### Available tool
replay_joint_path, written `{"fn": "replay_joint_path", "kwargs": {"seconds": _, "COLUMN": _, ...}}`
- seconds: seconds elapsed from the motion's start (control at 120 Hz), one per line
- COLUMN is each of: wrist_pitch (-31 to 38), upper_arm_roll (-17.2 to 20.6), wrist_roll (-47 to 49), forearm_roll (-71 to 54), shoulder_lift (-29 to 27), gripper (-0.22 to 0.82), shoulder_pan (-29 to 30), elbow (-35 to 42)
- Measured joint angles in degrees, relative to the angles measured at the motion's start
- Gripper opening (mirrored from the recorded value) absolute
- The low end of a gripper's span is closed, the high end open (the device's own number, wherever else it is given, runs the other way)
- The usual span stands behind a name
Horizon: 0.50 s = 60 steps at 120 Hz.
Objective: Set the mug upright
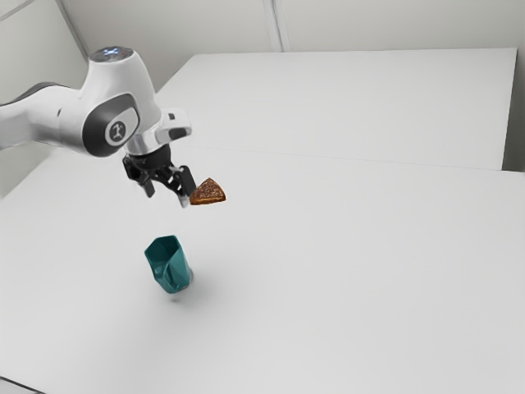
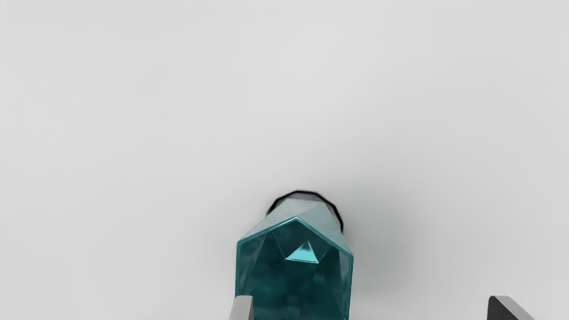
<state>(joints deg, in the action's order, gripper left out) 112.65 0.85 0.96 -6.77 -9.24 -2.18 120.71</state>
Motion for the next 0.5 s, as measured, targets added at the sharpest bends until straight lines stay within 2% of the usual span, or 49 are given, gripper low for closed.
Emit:
{"fn": "replay_joint_path", "kwargs": {"seconds": 0.225, "wrist_pitch": -12.04, "upper_arm_roll": -0.01, "wrist_roll": 0.12, "forearm_roll": 1.22, "shoulder_lift": 4.04, "gripper": 0.58, "shoulder_pan": 0.20, "elbow": -13.16}}
{"fn": "replay_joint_path", "kwargs": {"seconds": 0.5, "wrist_pitch": -16.91, "upper_arm_roll": -0.06, "wrist_roll": 0.21, "forearm_roll": 1.83, "shoulder_lift": 6.04, "gripper": 0.59, "shoulder_pan": 0.76, "elbow": -21.24}}
